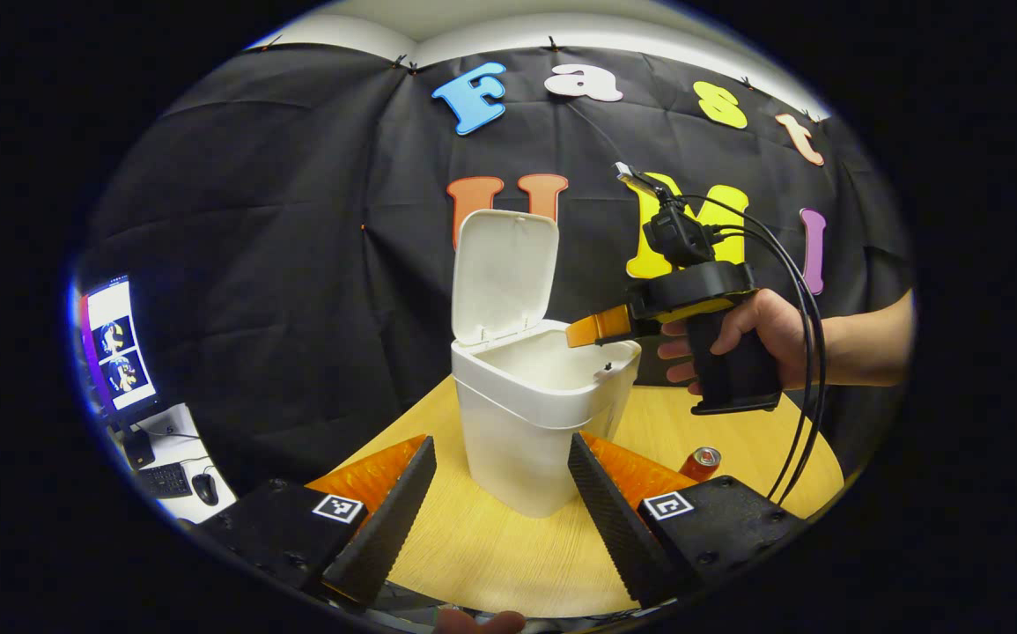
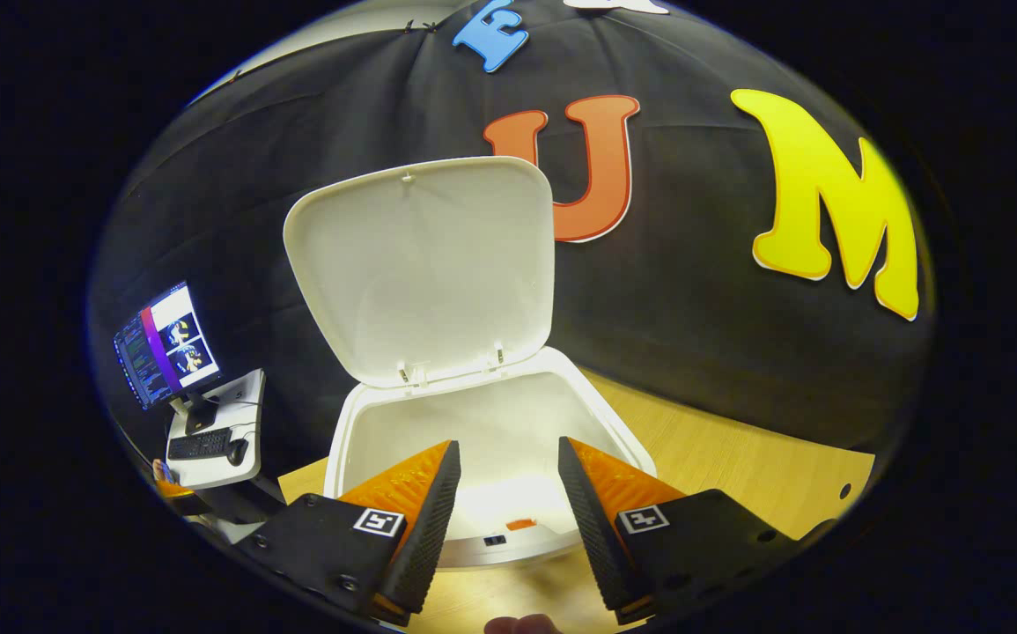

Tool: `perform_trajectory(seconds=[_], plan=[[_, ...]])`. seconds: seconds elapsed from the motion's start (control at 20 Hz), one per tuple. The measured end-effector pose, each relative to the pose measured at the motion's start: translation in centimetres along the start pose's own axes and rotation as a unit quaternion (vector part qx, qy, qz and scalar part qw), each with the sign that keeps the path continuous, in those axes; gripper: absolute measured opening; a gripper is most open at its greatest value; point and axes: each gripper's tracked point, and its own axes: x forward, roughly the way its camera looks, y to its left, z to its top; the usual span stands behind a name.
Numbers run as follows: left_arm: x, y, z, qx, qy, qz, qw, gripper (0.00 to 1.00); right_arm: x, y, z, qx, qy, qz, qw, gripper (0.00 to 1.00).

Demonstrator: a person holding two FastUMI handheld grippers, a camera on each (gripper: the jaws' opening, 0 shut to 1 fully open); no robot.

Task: Press the lid of the desktop garbage bin to open it, pick up the crumpled paper on the desktop and throw it into the bin, then pick up the pop can on the desktop and drop it into the bin, and finally close the garbage bin lid.

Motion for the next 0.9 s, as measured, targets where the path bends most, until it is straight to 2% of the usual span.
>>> perform_trajectory(seconds=[0.25,0.35,0.6,0.75,0.9], plan=[[0.9,-2.7,0.0,0.012,-0.011,-0.046,0.999,0.99,-3.4,-2.2,0.8,0.005,-0.032,-0.011,0.999,0.71],[1.3,-4.5,0.2,0.024,-0.015,-0.069,0.997,0.99,-5.6,-3.4,1.0,0.005,-0.050,-0.014,0.999,0.80],[2.6,-8.9,0.0,0.034,-0.023,-0.116,0.992,0.99,-13.0,-7.9,1.0,0.007,-0.110,-0.042,0.993,0.81],[3.5,-12.4,-1.0,0.044,-0.017,-0.153,0.987,0.99,-18.0,-12.0,-0.6,0.009,-0.130,-0.083,0.988,0.81],[4.5,-15.8,-2.7,0.052,-0.014,-0.186,0.981,0.99,-23.2,-16.4,-4.1,-0.005,-0.126,-0.149,0.981,0.81]])
